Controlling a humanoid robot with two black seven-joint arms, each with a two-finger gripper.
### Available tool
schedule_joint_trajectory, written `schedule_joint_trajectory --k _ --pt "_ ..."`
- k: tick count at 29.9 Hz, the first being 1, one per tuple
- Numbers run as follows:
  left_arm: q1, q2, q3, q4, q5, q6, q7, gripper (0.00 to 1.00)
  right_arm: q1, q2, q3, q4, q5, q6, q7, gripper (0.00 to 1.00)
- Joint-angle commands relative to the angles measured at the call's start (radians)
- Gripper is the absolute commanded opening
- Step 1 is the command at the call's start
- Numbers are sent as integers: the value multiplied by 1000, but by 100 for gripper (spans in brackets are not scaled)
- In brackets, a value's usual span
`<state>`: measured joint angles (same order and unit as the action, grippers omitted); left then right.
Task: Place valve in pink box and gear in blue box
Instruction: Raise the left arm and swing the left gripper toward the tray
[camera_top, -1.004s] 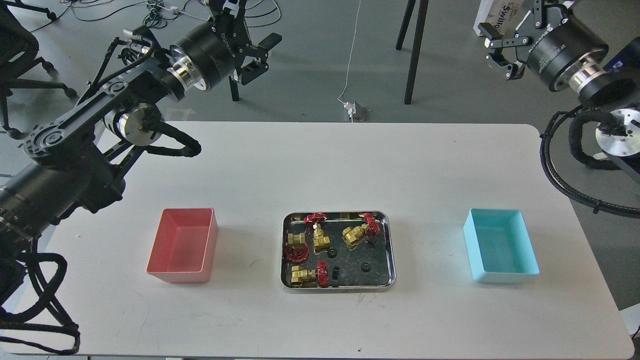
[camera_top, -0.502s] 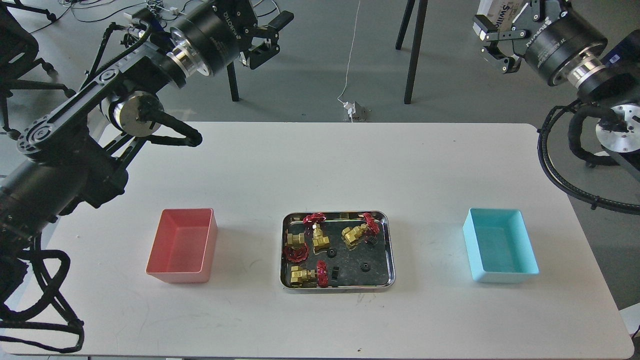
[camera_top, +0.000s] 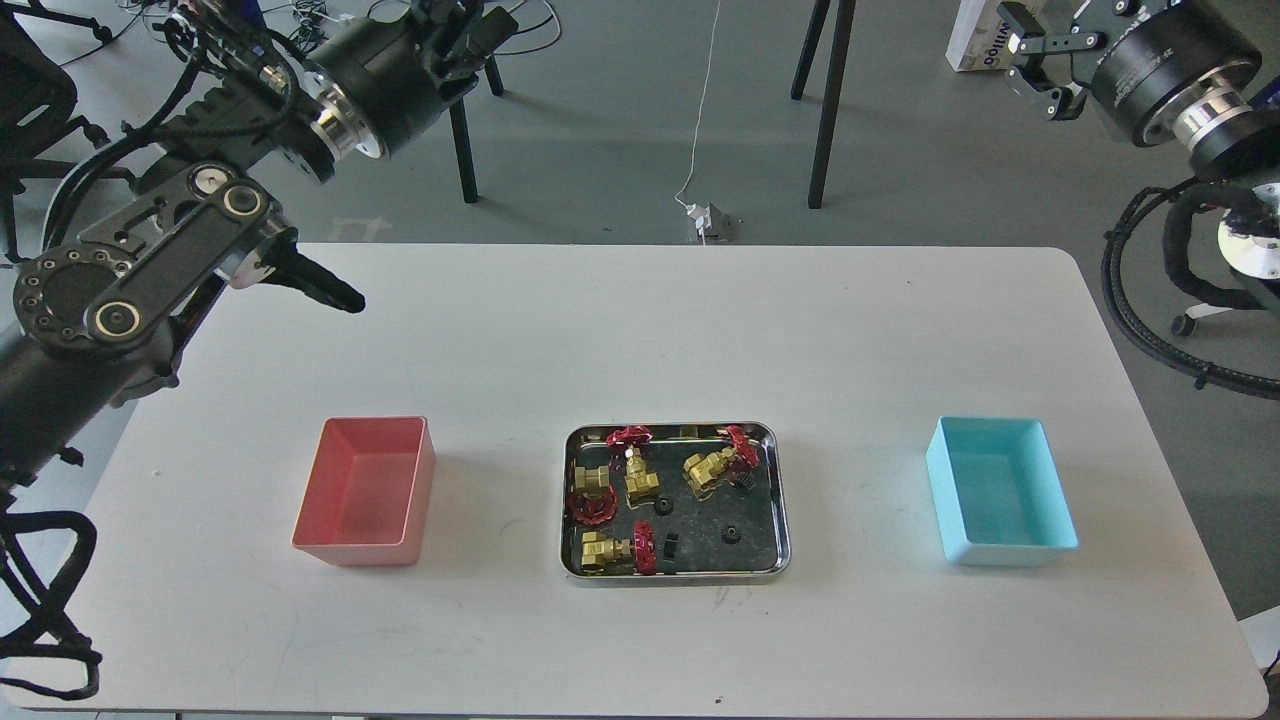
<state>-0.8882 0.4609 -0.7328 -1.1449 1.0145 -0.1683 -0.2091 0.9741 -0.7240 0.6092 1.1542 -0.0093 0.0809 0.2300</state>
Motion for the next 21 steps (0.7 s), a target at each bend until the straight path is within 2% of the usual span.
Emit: schedule_joint_trajectory --k 1,5,10,12,14,16,21 --pt "66 9 -16 -74 0 -5 -30 100 23 1 3 -2 2 0 2 100" --pt "97 -2 -16 -95 -92 0 -27 100 34 -9 9 7 6 7 -4 100" --pt "86 10 -7 -42 -318 -11 -18 100 35 -14 26 7 8 10 -9 100" --pt "71 30 -10 -32 -329 -28 34 100 35 -14 32 7 8 10 -11 100" --pt "54 54 -16 -29 -332 -23 126 100 35 -12 33 7 8 10 -12 100" --pt "52 55 -29 -24 -333 -17 174 100 35 -12 33 9 8 11 -12 100" --pt "58 53 -88 43 -336 26 183 100 35 -8 44 9 8 11 -12 100"
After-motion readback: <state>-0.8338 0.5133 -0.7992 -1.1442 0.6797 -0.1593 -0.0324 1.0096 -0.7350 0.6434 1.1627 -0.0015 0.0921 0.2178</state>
